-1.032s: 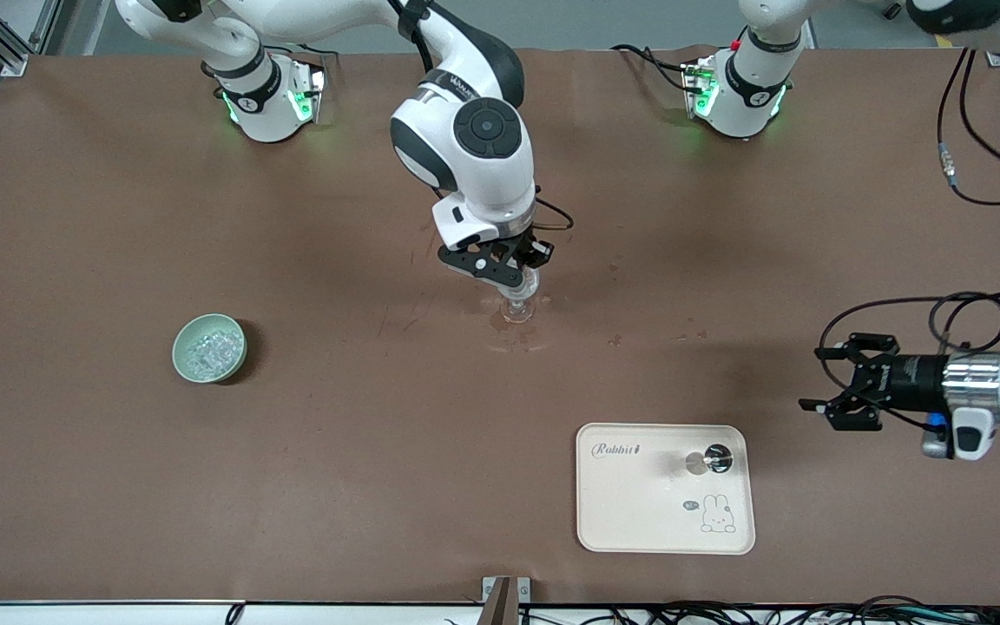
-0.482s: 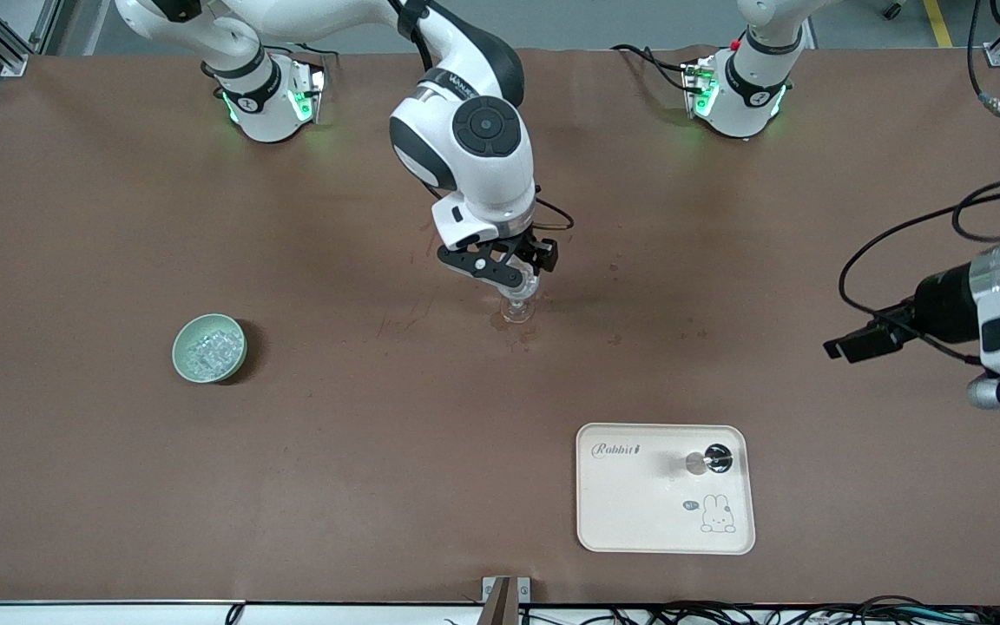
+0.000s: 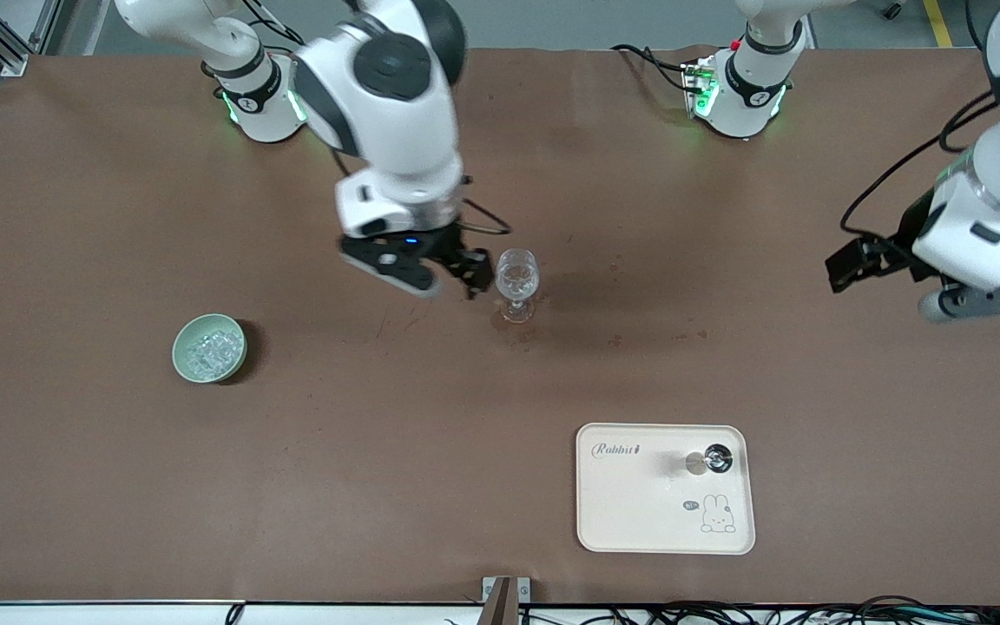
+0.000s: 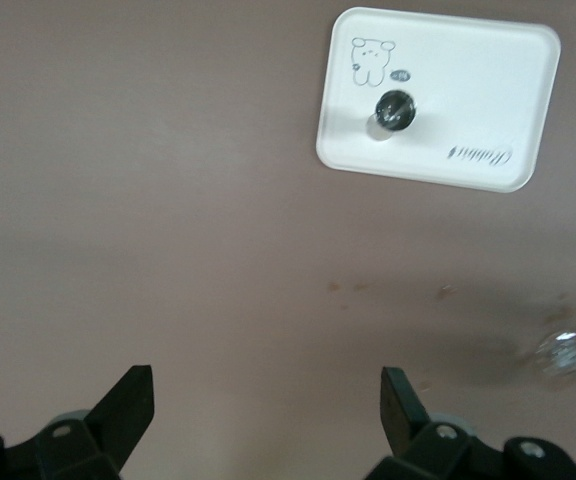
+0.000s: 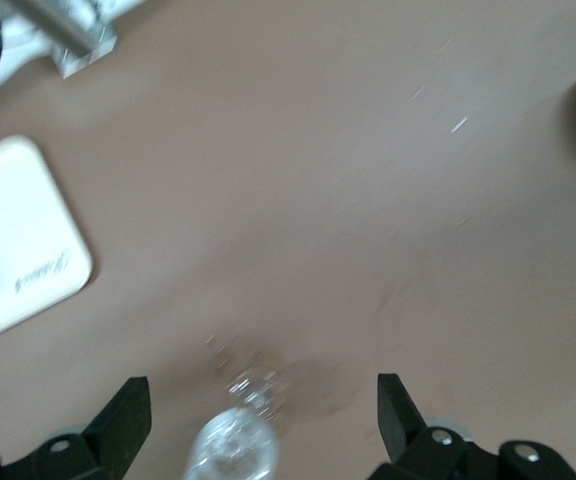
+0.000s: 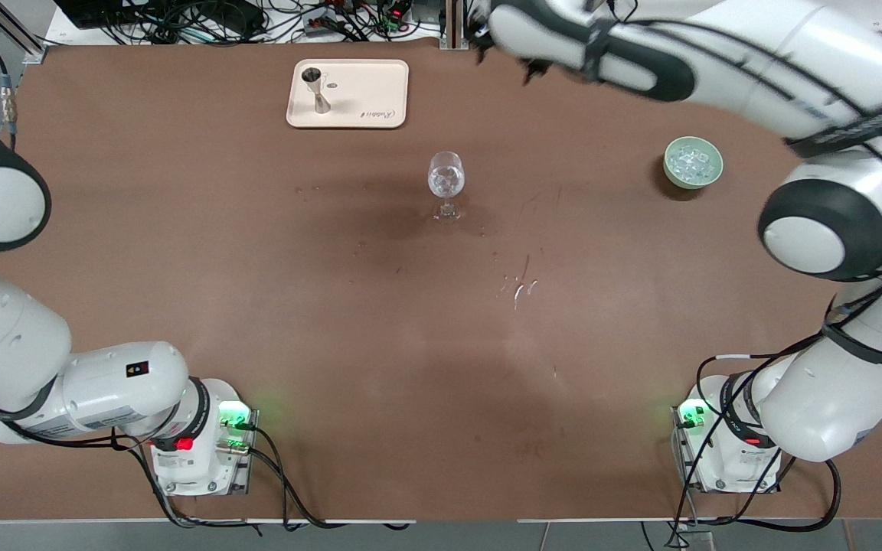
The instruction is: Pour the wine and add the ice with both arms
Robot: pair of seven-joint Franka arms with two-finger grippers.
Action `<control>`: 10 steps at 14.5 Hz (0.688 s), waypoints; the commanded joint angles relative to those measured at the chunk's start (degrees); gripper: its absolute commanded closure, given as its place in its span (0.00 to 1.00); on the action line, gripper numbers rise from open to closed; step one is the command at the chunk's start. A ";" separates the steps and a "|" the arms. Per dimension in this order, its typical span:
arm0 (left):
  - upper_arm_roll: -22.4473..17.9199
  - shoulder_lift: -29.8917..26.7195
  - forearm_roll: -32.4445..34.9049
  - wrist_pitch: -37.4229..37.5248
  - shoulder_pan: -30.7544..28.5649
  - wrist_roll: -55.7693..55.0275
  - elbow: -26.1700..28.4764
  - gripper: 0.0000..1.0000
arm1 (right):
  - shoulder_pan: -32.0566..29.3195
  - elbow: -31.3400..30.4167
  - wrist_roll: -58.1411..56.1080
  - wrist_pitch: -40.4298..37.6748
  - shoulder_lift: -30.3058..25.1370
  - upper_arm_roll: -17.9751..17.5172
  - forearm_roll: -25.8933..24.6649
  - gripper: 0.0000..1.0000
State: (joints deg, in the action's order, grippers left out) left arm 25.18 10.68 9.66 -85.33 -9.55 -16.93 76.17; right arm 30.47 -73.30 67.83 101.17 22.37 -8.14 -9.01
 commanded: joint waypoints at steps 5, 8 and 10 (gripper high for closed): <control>-15.95 -15.59 -10.72 -0.89 8.32 11.83 16.02 0.00 | -15.86 -2.55 -19.45 -9.04 -9.27 1.45 -0.83 0.00; -16.12 -17.26 -10.02 -0.98 8.50 14.81 17.00 0.00 | -21.48 -2.73 -32.97 -13.53 -11.65 4.54 0.05 0.00; -16.12 -18.23 -8.62 -1.24 8.50 15.61 17.95 0.00 | -27.01 -2.90 -44.22 -14.06 -12.88 4.63 1.44 0.00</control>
State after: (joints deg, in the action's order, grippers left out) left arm 9.72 -5.24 -0.02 -85.41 -1.56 -2.97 91.57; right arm 8.14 -73.38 32.24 87.33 12.51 -3.02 -8.99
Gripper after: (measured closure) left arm 0.000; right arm 0.000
